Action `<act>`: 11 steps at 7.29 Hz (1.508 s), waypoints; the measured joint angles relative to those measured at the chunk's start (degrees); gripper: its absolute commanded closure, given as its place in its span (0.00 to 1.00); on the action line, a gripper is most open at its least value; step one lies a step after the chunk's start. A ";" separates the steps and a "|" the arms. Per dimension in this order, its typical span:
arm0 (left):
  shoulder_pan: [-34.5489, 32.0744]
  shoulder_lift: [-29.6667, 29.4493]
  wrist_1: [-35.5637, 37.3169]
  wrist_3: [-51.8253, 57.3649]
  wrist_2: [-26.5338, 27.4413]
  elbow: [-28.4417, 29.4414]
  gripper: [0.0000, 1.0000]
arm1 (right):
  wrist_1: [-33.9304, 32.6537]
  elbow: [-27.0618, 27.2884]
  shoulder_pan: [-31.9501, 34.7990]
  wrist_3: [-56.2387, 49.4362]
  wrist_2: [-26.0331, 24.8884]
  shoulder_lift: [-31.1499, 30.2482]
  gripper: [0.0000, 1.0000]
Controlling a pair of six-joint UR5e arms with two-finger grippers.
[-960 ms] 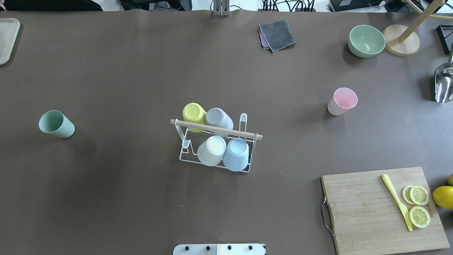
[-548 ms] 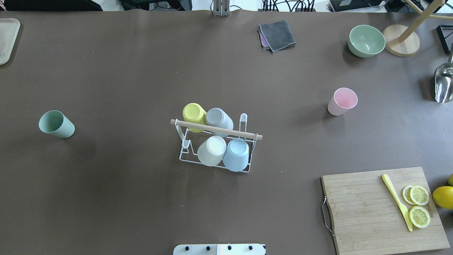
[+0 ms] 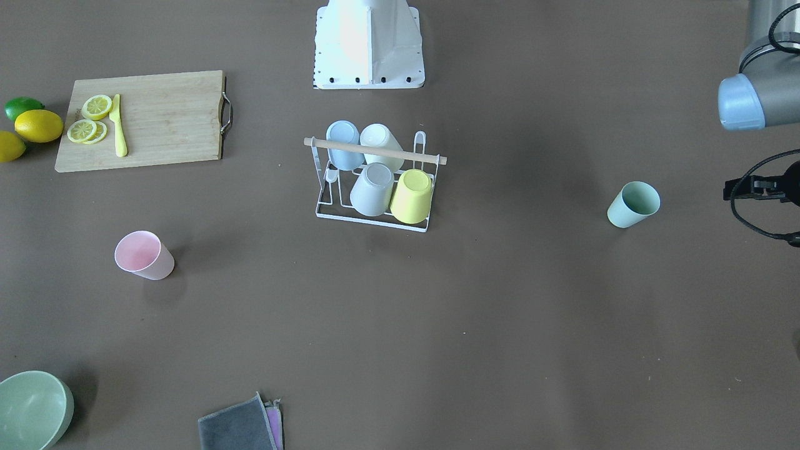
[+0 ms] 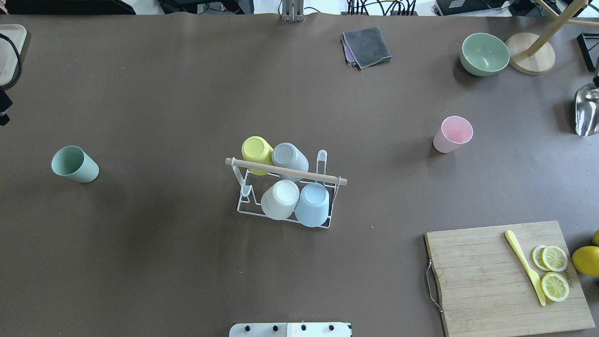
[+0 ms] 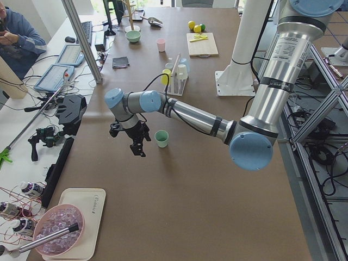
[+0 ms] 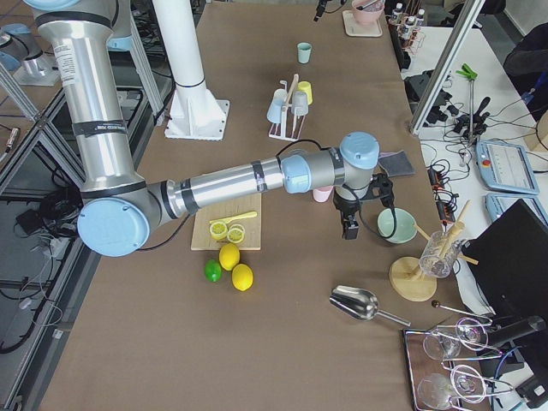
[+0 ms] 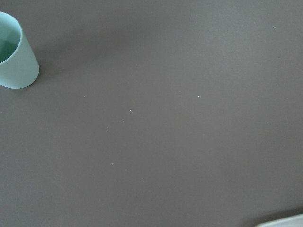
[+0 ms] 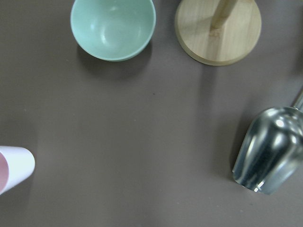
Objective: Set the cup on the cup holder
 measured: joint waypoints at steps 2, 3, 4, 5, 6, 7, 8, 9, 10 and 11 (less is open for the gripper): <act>1.67 -5.87 3.21 0.25 3.38 6.07 0.01 | 0.00 -1.32 -8.74 6.87 -4.78 5.92 0.00; 2.23 -7.81 4.15 0.38 4.73 7.87 0.01 | -0.03 -2.95 -10.85 8.06 -5.56 8.43 0.00; 2.80 -9.03 5.12 0.51 5.37 8.82 0.01 | -0.16 -5.29 -12.04 8.58 -5.70 10.85 0.00; 3.89 -9.80 5.69 0.66 5.45 9.25 0.02 | -0.33 -8.43 -12.63 8.93 -5.47 13.63 0.00; 5.86 -10.42 5.83 1.27 5.17 9.42 0.02 | -0.55 -12.27 -13.02 9.37 -5.04 16.96 0.00; 7.99 -11.17 5.80 3.55 4.96 9.55 0.02 | -0.72 -17.02 -13.38 9.76 -4.51 20.59 0.00; 9.17 -12.02 5.76 7.27 4.87 10.13 0.02 | -0.79 -23.37 -13.77 9.91 -3.63 24.74 0.00; 9.95 -12.92 5.70 10.80 4.75 11.49 0.02 | -0.94 -30.28 -14.51 9.93 -2.68 28.85 0.00; 10.97 -13.97 5.63 13.82 4.37 13.68 0.02 | -1.96 -35.93 -15.68 9.76 -2.06 32.12 0.00; 11.70 -15.18 5.62 15.90 4.00 15.79 0.02 | -4.09 -39.71 -16.79 9.34 -1.47 34.50 0.00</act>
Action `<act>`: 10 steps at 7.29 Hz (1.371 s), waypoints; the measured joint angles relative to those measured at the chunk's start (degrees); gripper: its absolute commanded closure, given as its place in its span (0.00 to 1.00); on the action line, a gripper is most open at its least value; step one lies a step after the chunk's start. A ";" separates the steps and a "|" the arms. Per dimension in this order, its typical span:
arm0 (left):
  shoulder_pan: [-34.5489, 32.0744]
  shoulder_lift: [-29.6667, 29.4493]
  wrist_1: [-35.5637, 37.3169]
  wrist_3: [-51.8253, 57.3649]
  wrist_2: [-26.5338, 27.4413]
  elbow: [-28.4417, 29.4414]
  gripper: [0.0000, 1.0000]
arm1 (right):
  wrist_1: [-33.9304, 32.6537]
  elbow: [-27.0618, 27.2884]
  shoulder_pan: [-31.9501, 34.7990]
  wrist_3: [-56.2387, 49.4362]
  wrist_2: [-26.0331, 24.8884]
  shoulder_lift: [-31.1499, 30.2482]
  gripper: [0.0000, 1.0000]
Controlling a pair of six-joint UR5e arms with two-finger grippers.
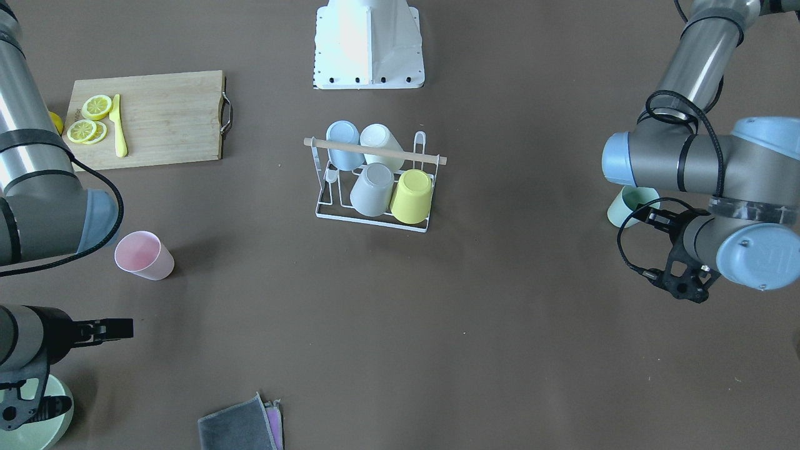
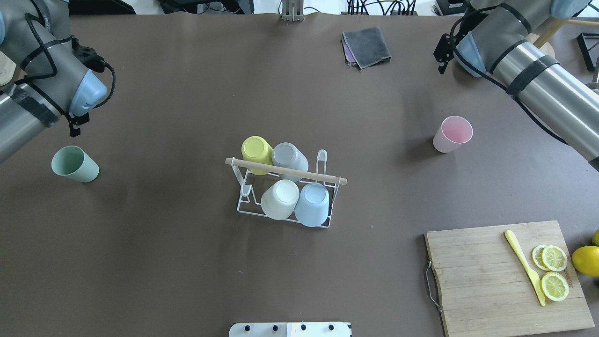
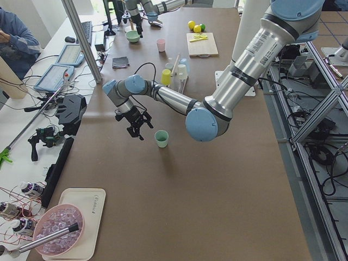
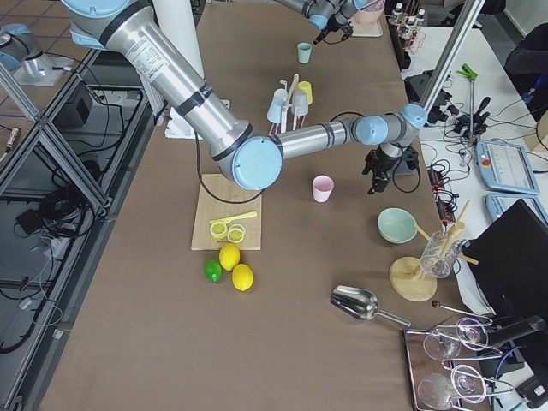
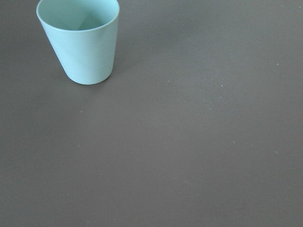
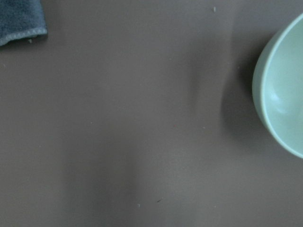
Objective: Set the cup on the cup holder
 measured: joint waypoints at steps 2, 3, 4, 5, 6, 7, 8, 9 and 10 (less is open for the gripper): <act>1.41 -2.50 0.19 1.38 0.49 3.09 0.02 | -5.43 -5.15 -1.29 -2.07 1.28 3.60 0.00; 3.00 -3.27 0.41 1.52 1.79 4.06 0.02 | -8.68 -7.07 -1.83 -4.69 1.90 4.88 0.00; 4.21 -3.80 0.90 1.56 3.20 4.65 0.02 | -11.81 -8.20 -2.10 -8.80 2.42 5.48 0.00; 4.96 -4.10 1.62 1.70 4.28 5.05 0.02 | -14.10 -8.94 -2.21 -13.97 3.11 5.69 0.00; 5.85 -4.37 2.44 2.24 5.53 5.56 0.02 | -15.21 -9.60 -2.35 -18.30 3.91 5.86 0.00; 7.02 -4.67 3.33 3.00 6.64 6.20 0.02 | -15.63 -10.16 -2.68 -20.51 4.47 6.23 0.00; 8.20 -4.89 3.83 3.38 7.14 6.83 0.02 | -15.76 -11.55 -3.45 -21.37 5.04 6.89 0.00; 9.25 -5.03 4.04 3.54 7.53 7.50 0.02 | -15.78 -13.74 -4.55 -21.82 5.51 7.69 0.00; 10.10 -5.29 4.14 3.86 8.52 8.09 0.02 | -15.81 -15.76 -5.50 -22.48 5.67 8.30 0.00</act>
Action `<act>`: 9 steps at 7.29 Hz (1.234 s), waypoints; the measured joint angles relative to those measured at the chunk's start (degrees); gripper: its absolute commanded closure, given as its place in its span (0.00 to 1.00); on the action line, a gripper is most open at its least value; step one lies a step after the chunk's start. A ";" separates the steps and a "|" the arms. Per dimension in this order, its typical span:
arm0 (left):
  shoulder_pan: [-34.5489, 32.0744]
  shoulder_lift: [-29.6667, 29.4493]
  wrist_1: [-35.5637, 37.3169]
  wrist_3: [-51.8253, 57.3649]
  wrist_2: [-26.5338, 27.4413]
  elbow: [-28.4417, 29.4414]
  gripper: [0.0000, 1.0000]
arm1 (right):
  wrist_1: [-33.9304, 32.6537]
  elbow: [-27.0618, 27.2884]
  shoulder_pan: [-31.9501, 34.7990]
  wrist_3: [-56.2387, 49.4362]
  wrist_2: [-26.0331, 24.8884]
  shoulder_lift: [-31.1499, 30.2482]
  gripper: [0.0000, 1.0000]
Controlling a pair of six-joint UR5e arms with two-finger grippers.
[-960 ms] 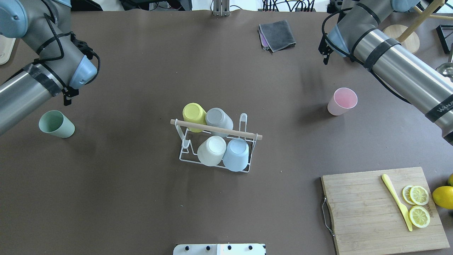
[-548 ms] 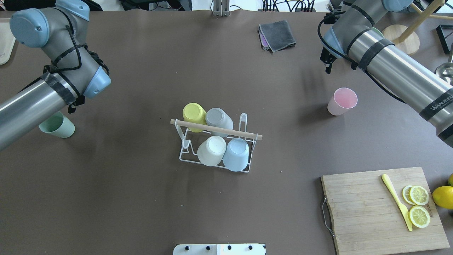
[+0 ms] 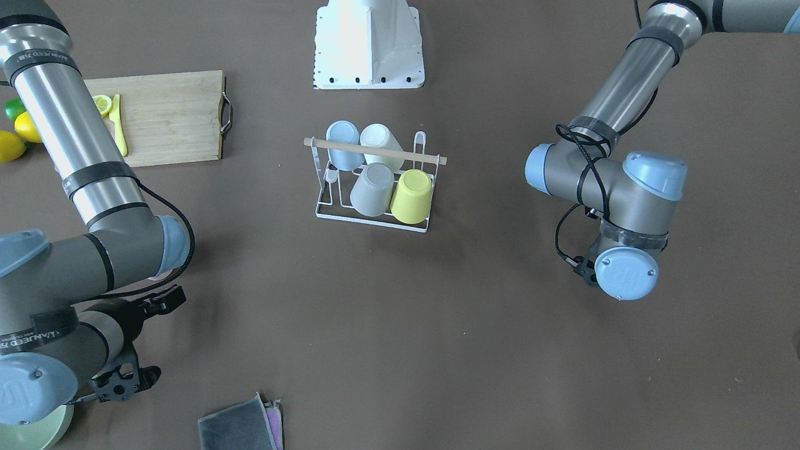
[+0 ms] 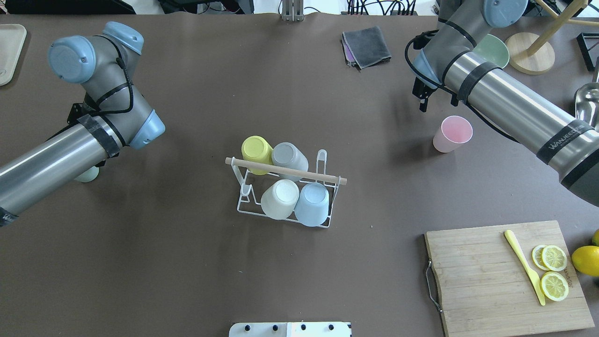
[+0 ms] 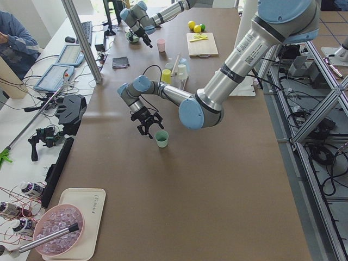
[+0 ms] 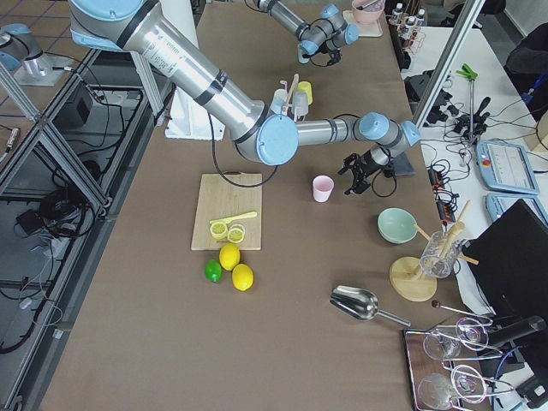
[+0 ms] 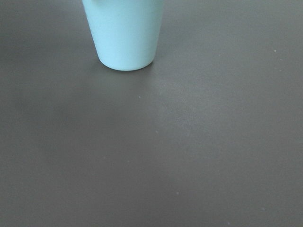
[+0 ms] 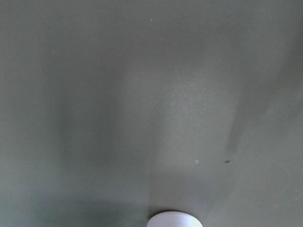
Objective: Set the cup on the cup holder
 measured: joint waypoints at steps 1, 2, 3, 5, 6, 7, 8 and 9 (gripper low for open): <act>0.59 -0.43 0.06 0.84 1.61 0.74 0.02 | -0.26 -1.42 -0.51 -0.92 -0.14 0.45 0.00; 1.11 -0.73 0.09 1.68 3.01 1.40 0.02 | -0.64 -2.69 -0.72 -1.71 -0.46 0.95 0.00; 1.65 -1.01 0.08 2.10 4.42 1.78 0.03 | -0.85 -5.11 -0.83 -2.95 -1.05 2.10 0.00; 2.57 -1.32 0.09 2.41 6.11 2.00 0.03 | -1.19 -9.07 -1.20 -4.78 -2.89 4.27 0.00; 3.00 -1.31 0.14 2.56 6.50 2.12 0.03 | -1.52 -10.71 -1.59 -5.05 -3.94 5.30 0.00; 3.53 -1.24 0.22 2.66 6.77 2.28 0.03 | -2.14 -12.85 -1.91 -5.52 -4.90 6.72 0.00; 4.15 -1.17 0.26 2.70 7.01 2.38 0.03 | -3.25 -14.54 -2.12 -6.63 -5.53 7.78 0.00; 4.50 -1.16 0.45 2.74 7.60 2.43 0.03 | -4.59 -15.38 -2.30 -8.10 -6.47 8.33 0.00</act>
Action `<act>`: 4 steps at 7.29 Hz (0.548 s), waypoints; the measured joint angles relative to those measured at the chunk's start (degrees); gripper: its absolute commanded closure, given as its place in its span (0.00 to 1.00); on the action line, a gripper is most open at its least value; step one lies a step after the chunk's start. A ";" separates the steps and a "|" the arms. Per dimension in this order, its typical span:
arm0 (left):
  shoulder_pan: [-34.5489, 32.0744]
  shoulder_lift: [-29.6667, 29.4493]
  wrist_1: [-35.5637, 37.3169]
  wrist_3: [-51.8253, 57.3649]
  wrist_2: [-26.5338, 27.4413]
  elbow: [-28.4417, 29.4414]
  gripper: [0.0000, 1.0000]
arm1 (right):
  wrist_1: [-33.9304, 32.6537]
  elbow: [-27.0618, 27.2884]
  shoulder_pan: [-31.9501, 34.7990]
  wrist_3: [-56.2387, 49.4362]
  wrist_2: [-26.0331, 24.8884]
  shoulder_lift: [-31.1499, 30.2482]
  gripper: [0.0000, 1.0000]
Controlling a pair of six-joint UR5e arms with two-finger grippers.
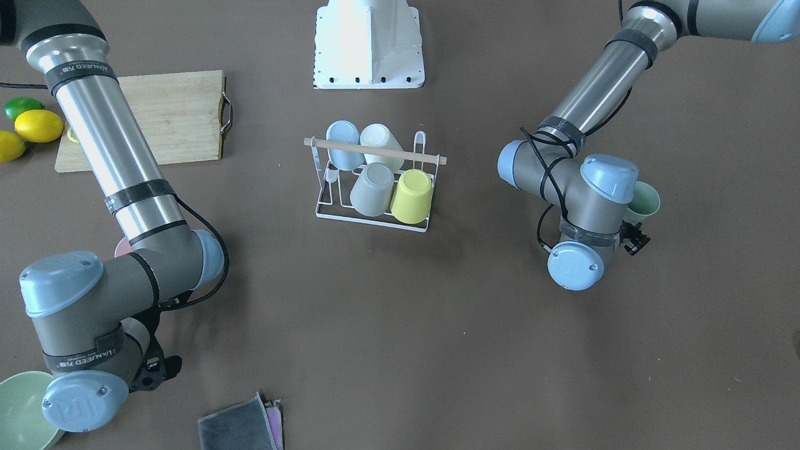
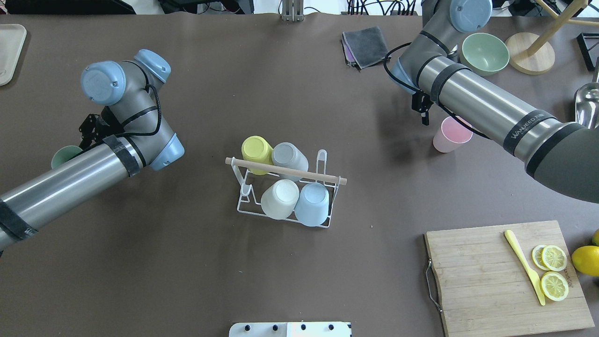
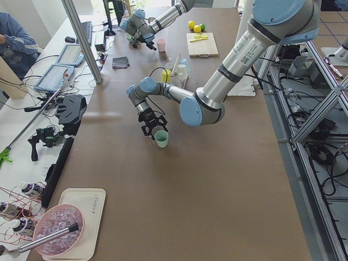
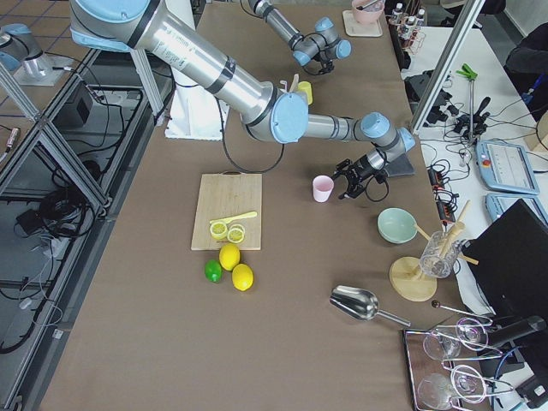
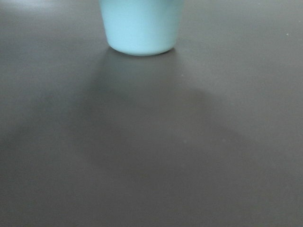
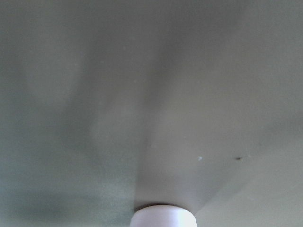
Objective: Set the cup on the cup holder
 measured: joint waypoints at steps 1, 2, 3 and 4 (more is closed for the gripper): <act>0.20 -0.01 0.47 0.40 1.36 0.03 0.03 | -1.31 -0.34 -0.29 -1.64 -1.39 0.33 0.00; 0.36 -0.01 1.01 1.31 3.33 0.04 0.03 | -2.22 -0.83 -0.67 -3.22 -2.57 0.50 0.00; 0.59 0.04 1.31 1.97 5.03 0.05 0.03 | -2.61 -1.56 -0.90 -4.52 -3.19 0.65 0.00; 0.93 0.09 1.48 2.27 5.93 0.05 0.03 | -2.76 -2.10 -1.14 -5.46 -3.46 0.83 0.00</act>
